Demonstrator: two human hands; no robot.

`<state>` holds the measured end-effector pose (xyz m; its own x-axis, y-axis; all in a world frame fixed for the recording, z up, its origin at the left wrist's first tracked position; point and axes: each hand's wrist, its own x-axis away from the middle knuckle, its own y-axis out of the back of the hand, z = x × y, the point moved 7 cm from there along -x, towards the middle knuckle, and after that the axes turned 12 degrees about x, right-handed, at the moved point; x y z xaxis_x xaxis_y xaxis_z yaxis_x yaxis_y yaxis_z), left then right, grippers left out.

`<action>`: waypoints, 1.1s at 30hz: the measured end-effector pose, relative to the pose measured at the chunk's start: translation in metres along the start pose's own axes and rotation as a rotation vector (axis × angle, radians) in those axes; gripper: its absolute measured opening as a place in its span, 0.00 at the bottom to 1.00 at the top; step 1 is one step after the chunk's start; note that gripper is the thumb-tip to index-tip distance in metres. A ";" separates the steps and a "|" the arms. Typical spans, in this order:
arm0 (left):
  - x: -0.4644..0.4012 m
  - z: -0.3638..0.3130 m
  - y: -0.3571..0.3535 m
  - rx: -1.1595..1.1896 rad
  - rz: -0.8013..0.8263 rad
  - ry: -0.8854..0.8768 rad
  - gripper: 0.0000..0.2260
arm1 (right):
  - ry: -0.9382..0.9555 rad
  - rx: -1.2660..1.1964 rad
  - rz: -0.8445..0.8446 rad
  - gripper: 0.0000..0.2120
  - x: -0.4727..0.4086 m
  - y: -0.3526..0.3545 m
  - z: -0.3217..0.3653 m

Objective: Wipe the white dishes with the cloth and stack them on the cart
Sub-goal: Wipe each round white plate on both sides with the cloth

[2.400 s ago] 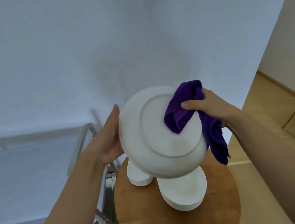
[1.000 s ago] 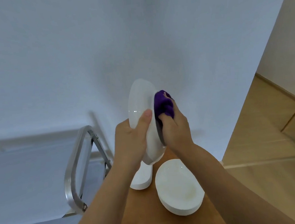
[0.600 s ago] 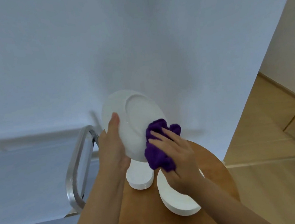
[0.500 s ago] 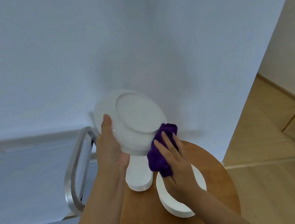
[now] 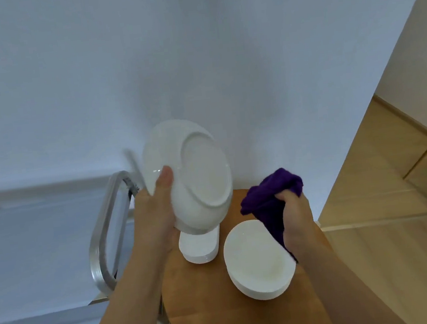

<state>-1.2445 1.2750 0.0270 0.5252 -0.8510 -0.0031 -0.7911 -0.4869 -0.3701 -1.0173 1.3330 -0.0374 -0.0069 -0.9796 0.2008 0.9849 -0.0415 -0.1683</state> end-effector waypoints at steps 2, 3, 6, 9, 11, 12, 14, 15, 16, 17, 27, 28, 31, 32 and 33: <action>0.005 0.002 -0.007 -0.419 0.068 -0.103 0.12 | -0.037 -0.157 0.110 0.08 0.000 -0.013 0.007; 0.012 0.009 -0.020 -0.597 0.204 -0.154 0.15 | -0.064 -0.247 0.196 0.08 0.001 -0.023 0.011; 0.045 0.040 -0.060 -1.114 0.725 -0.324 0.08 | -0.205 -0.189 0.285 0.30 0.003 -0.031 0.011; 0.048 0.071 -0.057 -1.515 0.884 -0.414 0.24 | -0.216 0.119 0.231 0.26 0.001 -0.011 -0.007; 0.049 0.090 -0.043 -1.538 0.927 -0.320 0.31 | -0.243 0.182 0.167 0.14 0.001 0.004 -0.030; 0.053 0.098 -0.035 -1.444 0.927 -0.246 0.35 | -0.260 0.212 0.137 0.11 0.002 0.010 -0.043; 0.056 0.108 -0.016 -1.206 0.827 -0.156 0.37 | -0.300 0.254 0.099 0.10 0.007 0.017 -0.070; 0.051 0.111 -0.004 -1.101 0.690 -0.159 0.36 | -0.324 0.274 0.085 0.09 0.010 0.021 -0.084; 0.044 0.113 0.013 -1.030 0.514 -0.170 0.35 | -0.351 0.295 0.072 0.08 0.013 0.025 -0.098; 0.037 0.117 0.035 -0.997 0.314 -0.138 0.33 | -0.376 0.311 0.065 0.08 0.017 0.030 -0.112; 0.067 0.227 0.179 -0.595 -0.098 0.740 0.06 | -0.396 0.707 0.104 0.08 0.035 0.054 -0.218; 0.072 0.237 0.190 -0.576 -0.133 0.766 0.06 | -0.409 0.780 0.111 0.10 0.035 0.054 -0.231; 0.086 0.264 0.219 -0.551 -0.267 0.782 0.09 | -0.416 0.941 0.171 0.09 0.036 0.050 -0.265; 0.089 0.271 0.226 -0.541 -0.303 0.779 0.09 | -0.413 0.975 0.179 0.09 0.035 0.049 -0.275; 0.093 0.278 0.232 -0.532 -0.329 0.785 0.09 | -0.412 1.003 0.175 0.10 0.035 0.048 -0.283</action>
<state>-1.2923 1.1380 -0.3177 0.5392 -0.4538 0.7094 -0.7818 -0.5829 0.2214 -1.0189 1.2416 -0.3113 0.0215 -0.8080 0.5888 0.6610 0.4533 0.5979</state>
